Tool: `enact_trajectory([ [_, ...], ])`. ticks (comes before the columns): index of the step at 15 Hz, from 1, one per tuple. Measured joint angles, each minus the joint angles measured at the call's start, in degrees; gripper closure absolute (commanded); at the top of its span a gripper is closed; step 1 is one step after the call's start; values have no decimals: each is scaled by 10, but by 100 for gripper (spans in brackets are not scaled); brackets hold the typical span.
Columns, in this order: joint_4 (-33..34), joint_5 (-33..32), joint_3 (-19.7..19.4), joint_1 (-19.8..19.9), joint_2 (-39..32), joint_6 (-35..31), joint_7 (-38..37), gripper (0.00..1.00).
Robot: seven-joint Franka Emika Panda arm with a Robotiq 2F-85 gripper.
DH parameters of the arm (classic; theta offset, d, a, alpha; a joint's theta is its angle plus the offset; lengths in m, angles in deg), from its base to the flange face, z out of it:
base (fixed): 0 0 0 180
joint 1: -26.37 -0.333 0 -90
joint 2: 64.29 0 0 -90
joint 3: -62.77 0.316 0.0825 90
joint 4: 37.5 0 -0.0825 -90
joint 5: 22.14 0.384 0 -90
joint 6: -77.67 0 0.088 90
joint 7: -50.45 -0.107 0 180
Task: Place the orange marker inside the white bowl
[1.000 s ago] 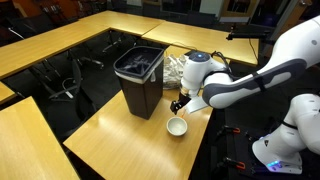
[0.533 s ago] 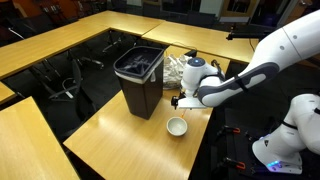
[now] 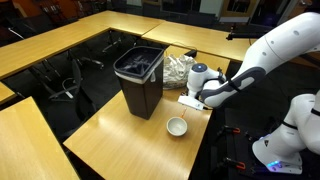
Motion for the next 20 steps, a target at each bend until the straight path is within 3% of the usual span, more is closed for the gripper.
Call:
enact_trajectory([
  [3,-2,-28,-23,-3,-28,-8,-102,1],
  [5,1,-31,-34,-7,-50,-13,-128,7],
  [6,4,-31,-36,-10,-62,-15,-131,12],
  [10,27,-10,-33,-20,-113,-39,-107,13],
  [11,35,-1,-33,-22,-127,-46,-95,4],
  [12,45,8,-33,-23,-139,-52,-83,12],
  [14,63,26,-33,-25,-158,-54,-59,4],
  [20,68,29,-37,-29,-164,-54,-54,0],
])
